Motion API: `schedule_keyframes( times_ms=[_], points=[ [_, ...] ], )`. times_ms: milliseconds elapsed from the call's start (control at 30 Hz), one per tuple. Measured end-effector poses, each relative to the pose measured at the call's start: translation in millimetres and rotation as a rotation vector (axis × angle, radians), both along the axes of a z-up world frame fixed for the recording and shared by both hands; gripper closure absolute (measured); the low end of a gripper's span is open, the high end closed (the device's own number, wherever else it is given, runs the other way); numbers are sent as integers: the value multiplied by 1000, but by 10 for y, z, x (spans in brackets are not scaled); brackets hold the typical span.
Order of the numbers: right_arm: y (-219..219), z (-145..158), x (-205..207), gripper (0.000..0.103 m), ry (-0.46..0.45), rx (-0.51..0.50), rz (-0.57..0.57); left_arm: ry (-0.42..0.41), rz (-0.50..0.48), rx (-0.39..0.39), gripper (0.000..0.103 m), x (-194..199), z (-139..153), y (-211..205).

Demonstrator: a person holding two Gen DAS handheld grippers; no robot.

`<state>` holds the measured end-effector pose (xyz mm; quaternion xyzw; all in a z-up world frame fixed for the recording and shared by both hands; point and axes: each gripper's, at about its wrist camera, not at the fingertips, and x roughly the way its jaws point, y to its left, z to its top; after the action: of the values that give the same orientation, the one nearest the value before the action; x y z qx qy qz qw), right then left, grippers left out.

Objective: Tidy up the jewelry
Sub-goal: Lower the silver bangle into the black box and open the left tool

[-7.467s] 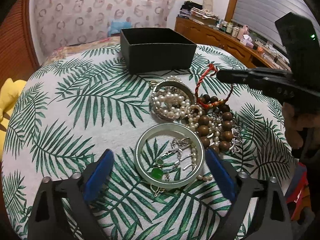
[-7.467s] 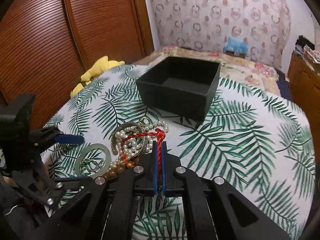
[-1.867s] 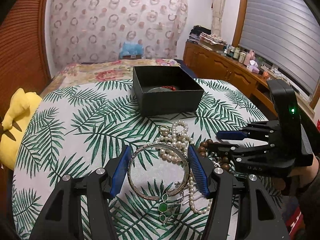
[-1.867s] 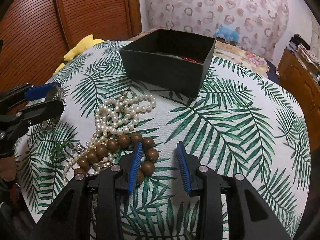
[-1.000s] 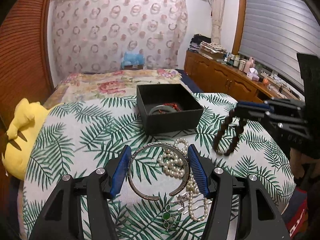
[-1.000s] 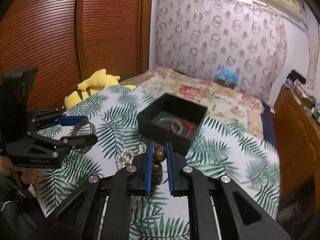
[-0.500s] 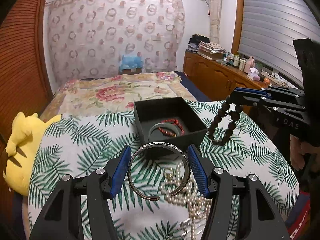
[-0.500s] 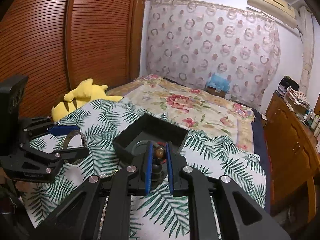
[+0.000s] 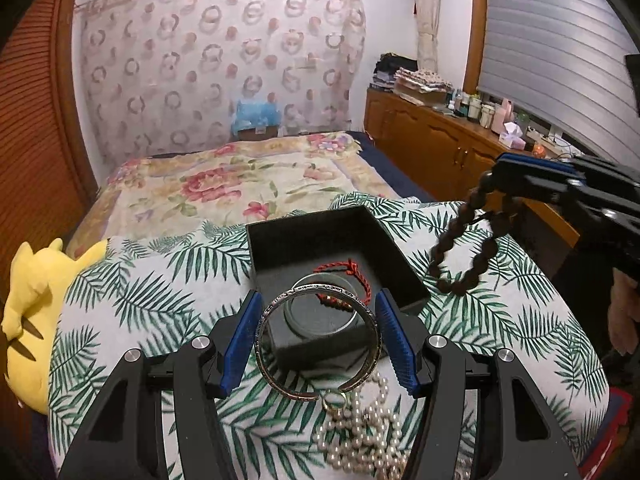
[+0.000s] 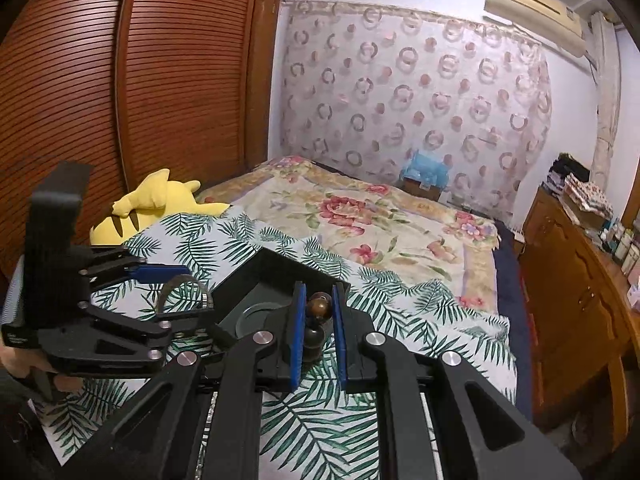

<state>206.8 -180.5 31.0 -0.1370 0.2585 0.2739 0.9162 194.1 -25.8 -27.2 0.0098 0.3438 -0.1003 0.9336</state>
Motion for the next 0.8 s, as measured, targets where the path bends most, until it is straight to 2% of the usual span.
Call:
schedule_keyframes(
  times_ms=[233,533,567,633,800],
  points=[
    [-103,22,51,88,7,13,-22,23,-1,5,47,235,-45,-59],
    [-207,-7,49,88,16,16,-35,10,2,-6,47,445,-33,-150],
    [-203,-9,58,88,16,16,-36,11,7,0,46,471,-38,-154],
    [-202,-11,64,88,16,18,-36,8,16,0,37,493,-35,-140],
    [-181,-24,90,88,26,29,-25,-6,27,-14,37,385,-1,-31]
  ],
)
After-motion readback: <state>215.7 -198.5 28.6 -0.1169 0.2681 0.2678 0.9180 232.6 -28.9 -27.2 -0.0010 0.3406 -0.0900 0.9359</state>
